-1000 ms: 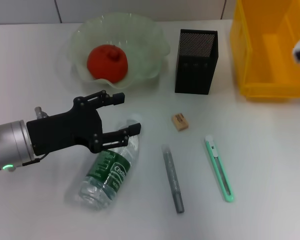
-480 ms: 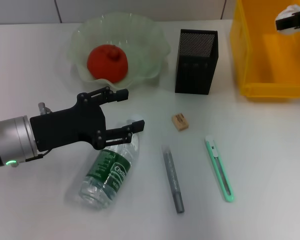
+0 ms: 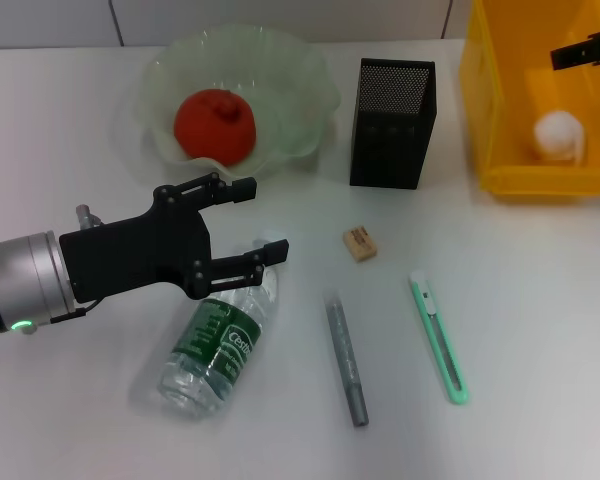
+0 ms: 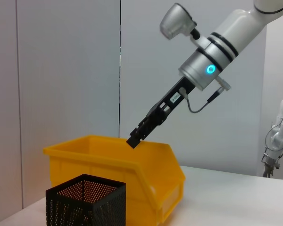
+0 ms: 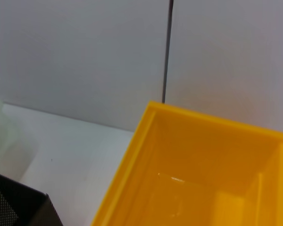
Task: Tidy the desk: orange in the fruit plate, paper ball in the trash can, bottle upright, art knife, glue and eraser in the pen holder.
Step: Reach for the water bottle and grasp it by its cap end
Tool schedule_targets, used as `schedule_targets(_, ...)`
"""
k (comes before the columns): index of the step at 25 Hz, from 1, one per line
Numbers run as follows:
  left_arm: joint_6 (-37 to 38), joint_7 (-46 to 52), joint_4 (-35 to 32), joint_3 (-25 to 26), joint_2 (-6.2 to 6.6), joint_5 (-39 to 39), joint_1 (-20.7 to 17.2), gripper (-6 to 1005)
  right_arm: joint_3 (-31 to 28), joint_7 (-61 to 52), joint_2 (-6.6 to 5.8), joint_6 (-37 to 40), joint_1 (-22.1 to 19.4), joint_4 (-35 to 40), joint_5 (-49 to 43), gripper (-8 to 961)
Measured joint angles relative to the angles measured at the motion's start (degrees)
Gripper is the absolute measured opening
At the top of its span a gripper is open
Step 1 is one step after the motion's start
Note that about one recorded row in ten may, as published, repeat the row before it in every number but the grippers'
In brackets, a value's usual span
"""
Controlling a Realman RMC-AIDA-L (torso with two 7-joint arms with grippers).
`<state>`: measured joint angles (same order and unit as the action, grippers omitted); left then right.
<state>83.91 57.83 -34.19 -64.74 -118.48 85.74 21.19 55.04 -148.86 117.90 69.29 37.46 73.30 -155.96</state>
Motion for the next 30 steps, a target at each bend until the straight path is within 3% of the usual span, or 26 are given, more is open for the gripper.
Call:
schedule_targets(4,0.0,0.4,-0.2,0.1,0.02,-0.1,0.0,799,-0.1,0.5,0.61,1.9,-3.0,5.3,4.4,756)
schedule_targets(5,0.1,0.6,-0.3,0.1,0.03,-0.1,0.0,799,0.1,2.6,0.98,3.3,-6.4,9.6,10.4,756)
schedule_targets(7,0.4,0.8,-0.7,0.4,0.08,-0.1,-0.1,798,0.3,4.3,1.12,3.9,-8.3,11.5,13.7,756)
schedule_targets(8,1.0,0.8,-1.0,0.9,0.09,-0.2,-0.3,798,0.7,10.8,1.41,4.5,-13.9,14.8,24.3,755)
schedule_targets(9,1.0,0.8,-1.0,0.9,0.09,-0.2,-0.3,798,0.7,10.8,1.41,4.5,-13.9,14.8,24.3,755)
schedule_targets(10,1.3,0.8,-1.1,1.2,0.1,-0.2,-0.4,798,1.2,18.8,1.51,4.7,-19.4,15.5,36.3,754)
schedule_targets(11,1.7,0.9,-1.1,1.6,0.09,-0.2,-0.5,798,1.2,18.8,1.51,4.7,-19.4,15.5,36.3,754)
schedule_targets(12,2.1,1.1,-1.2,2.0,0.09,-0.2,-0.6,798,1.4,23.9,1.53,5.2,-22.5,14.8,43.0,753)
schedule_targets(13,2.5,1.3,-1.2,2.4,0.09,-0.3,-0.7,798,1.5,33.9,1.53,7.0,-26.7,11.1,52.7,753)
schedule_targets(16,3.1,1.8,-1.3,2.8,0.1,-0.3,-0.8,798,1.2,43.3,1.46,10.2,-29.4,5.0,59.2,751)
schedule_targets(18,3.7,2.9,-1.8,3.7,0.09,-0.3,-1.1,798,0.1,56.3,1.32,16.1,-31.1,-5.8,63.2,750)
schedule_targets(20,3.2,12.1,-9.6,4.5,-0.27,-0.3,-4.3,798,-0.3,61.1,1.33,18.0,-31.3,-9.8,63.4,749)
schedule_targets(22,2.9,13.7,-11.2,4.3,-0.32,-0.3,-4.9,798,-0.7,67.7,1.34,19.2,-31.6,-15.5,63.3,748)
schedule_targets(23,0.8,20.7,-17.8,3.2,-0.47,-0.4,-7.4,798,-0.7,72.2,1.24,19.4,-31.5,-20.1,63.3,747)
schedule_targets(25,-1.4,25.2,-21.7,1.6,-0.46,-0.2,-8.9,798,-0.7,74.1,1.16,19.5,-31.4,-22.2,63.3,746)
schedule_targets(28,-8.0,37.4,-34.2,-5.9,-0.17,3.1,-13.3,798,-0.7,80.7,1.08,20.5,-31.5,-25.6,63.1,744)
schedule_targets(30,-10.0,41.1,-37.2,-7.7,-0.14,4.9,-14.4,798,-0.7,81.8,1.16,20.6,-31.7,-25.8,62.2,743)
